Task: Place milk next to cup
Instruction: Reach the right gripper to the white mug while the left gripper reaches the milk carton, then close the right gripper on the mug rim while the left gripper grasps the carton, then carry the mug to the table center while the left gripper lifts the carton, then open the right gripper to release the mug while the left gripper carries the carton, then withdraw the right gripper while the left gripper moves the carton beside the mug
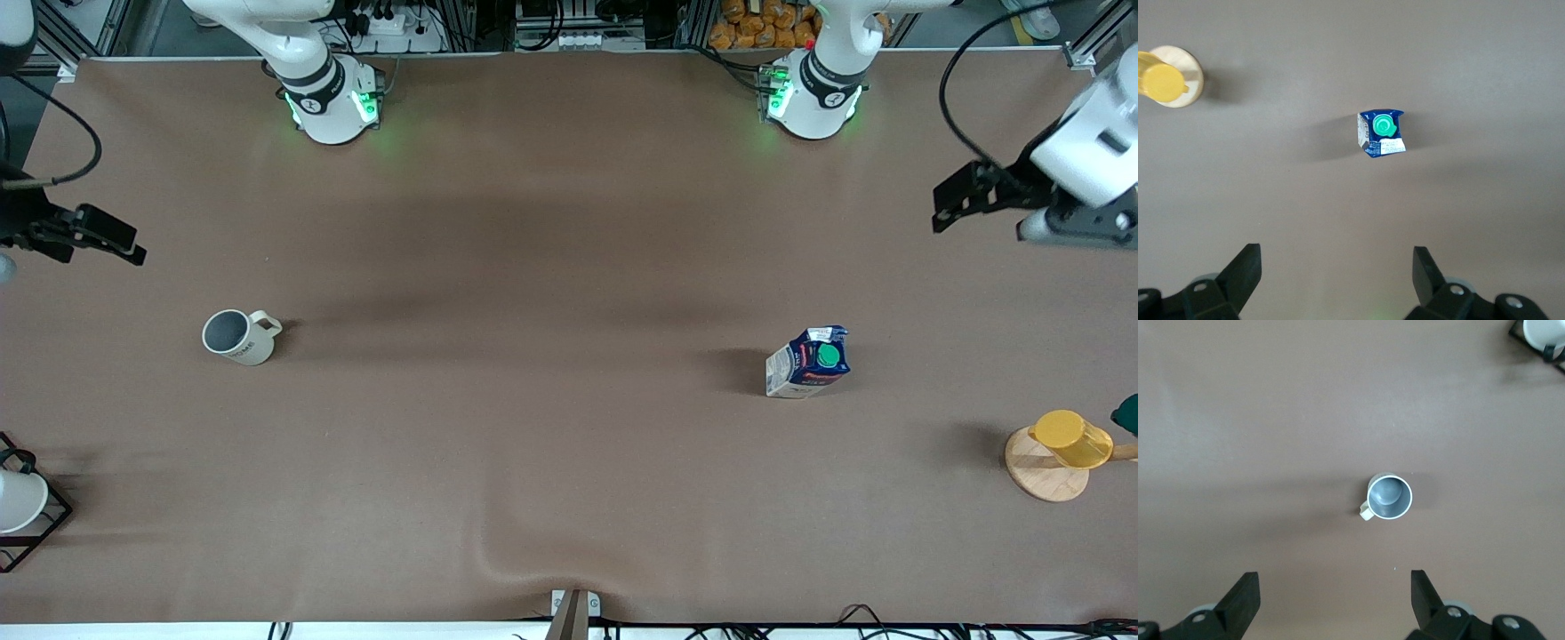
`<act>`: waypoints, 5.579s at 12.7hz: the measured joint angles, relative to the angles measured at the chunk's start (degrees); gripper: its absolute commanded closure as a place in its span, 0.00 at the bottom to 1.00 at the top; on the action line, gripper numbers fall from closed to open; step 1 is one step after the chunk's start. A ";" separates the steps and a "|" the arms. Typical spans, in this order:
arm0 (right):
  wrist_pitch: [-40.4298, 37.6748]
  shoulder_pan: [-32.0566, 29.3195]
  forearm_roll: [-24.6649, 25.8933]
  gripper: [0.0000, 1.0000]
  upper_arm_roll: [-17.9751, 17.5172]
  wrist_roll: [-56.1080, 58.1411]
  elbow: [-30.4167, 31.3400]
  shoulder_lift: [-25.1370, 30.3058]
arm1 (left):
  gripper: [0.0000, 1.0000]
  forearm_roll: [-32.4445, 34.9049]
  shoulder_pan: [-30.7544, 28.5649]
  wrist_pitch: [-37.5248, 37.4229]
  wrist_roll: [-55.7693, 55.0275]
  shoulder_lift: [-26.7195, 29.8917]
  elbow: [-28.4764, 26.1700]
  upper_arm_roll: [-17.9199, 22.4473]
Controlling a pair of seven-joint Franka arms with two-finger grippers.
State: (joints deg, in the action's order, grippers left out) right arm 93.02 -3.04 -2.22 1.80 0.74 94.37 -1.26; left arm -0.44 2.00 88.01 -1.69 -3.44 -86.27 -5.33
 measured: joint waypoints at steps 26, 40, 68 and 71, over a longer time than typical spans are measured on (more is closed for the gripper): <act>23.36 -5.84 -1.38 1.00 -0.86 12.63 15.35 -18.32 | 0.00 3.94 6.13 11.25 -9.26 -26.55 0.85 -0.93; 16.20 29.12 -11.51 1.00 -1.68 -51.92 -0.41 -19.30 | 1.00 4.00 5.67 11.93 -9.28 -25.61 0.88 -0.93; -3.80 27.19 -7.50 0.00 0.89 -55.45 -22.05 -28.52 | 1.00 3.67 6.75 1.29 -38.54 -19.43 -1.44 -23.37; -7.02 21.99 -1.98 0.00 0.88 -44.26 -21.92 -26.44 | 1.00 3.31 12.81 1.68 -51.03 -21.12 -1.04 -27.66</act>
State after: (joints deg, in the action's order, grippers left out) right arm 86.00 18.95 -4.20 2.69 -43.52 72.45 -27.70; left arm 2.88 14.82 89.69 -52.72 -24.56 -87.31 -32.99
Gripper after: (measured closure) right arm 0.000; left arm 0.692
